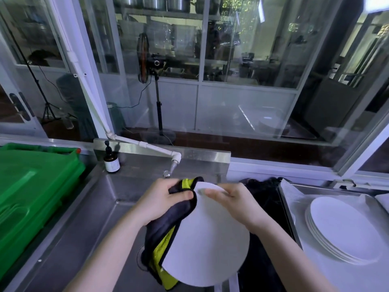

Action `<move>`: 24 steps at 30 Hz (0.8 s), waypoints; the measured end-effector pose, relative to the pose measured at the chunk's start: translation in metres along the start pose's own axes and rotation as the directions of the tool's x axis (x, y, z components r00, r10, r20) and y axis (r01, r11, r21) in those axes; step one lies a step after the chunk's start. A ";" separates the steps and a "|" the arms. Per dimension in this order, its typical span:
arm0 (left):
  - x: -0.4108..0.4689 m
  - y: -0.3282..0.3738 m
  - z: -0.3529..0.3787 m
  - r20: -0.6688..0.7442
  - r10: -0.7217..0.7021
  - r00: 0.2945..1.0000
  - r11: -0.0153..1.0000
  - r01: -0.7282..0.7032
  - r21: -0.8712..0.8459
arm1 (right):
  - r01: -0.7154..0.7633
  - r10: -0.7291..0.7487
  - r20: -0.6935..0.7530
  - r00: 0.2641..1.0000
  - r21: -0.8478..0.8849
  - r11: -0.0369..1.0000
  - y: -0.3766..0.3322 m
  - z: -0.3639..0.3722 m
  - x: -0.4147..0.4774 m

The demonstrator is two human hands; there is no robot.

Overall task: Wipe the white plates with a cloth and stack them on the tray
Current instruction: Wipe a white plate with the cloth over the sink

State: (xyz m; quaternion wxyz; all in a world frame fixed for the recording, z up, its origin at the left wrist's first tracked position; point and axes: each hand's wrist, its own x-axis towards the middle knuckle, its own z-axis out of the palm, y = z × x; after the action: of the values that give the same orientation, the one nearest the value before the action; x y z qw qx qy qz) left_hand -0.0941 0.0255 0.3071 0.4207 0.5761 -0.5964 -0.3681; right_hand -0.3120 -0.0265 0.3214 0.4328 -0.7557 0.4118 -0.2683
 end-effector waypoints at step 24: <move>-0.001 0.006 -0.011 -0.209 0.094 0.973 0.996 -0.091 0.027 | 0.154 -0.158 -0.008 0.987 -0.185 0.971 -0.031 -0.013 0.020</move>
State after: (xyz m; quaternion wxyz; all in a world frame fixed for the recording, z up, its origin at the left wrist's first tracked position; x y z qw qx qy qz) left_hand -0.0862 0.0271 0.3162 0.4930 0.5869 -0.5779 -0.2801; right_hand -0.3002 -0.0403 0.3556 0.3339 -0.8195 0.3789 -0.2710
